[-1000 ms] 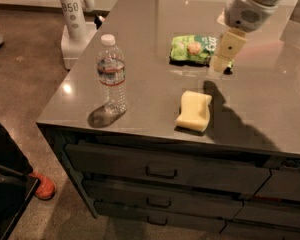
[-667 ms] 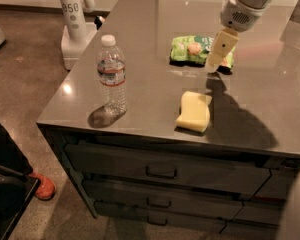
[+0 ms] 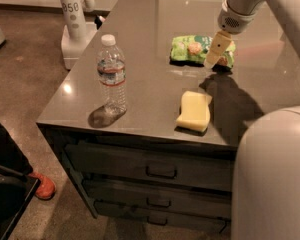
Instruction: Move green rice chip bag near sponge
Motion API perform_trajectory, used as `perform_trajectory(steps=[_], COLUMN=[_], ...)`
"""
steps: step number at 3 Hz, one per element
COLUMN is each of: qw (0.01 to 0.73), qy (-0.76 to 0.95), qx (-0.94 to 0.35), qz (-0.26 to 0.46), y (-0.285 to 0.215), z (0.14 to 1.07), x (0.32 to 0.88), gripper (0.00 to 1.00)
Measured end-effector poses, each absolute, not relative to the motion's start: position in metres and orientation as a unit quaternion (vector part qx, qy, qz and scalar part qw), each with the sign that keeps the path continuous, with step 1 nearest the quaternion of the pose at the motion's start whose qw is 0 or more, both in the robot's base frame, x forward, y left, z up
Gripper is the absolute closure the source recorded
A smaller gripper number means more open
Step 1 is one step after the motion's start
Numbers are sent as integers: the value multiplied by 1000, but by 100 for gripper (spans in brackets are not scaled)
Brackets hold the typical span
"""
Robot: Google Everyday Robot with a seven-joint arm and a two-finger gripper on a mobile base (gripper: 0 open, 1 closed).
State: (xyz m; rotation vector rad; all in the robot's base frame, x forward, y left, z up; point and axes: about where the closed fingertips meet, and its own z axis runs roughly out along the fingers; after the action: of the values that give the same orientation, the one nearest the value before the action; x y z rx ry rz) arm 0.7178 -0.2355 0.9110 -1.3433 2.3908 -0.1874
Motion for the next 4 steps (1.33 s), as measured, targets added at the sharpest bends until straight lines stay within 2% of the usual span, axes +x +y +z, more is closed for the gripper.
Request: perform_trajectory(steps=[2, 4], qw=[173, 175], qy=[869, 866], qx=[-457, -465], qz=[-74, -57], y=[-245, -234], z=[886, 882], x=[745, 750], gripper=[2, 47])
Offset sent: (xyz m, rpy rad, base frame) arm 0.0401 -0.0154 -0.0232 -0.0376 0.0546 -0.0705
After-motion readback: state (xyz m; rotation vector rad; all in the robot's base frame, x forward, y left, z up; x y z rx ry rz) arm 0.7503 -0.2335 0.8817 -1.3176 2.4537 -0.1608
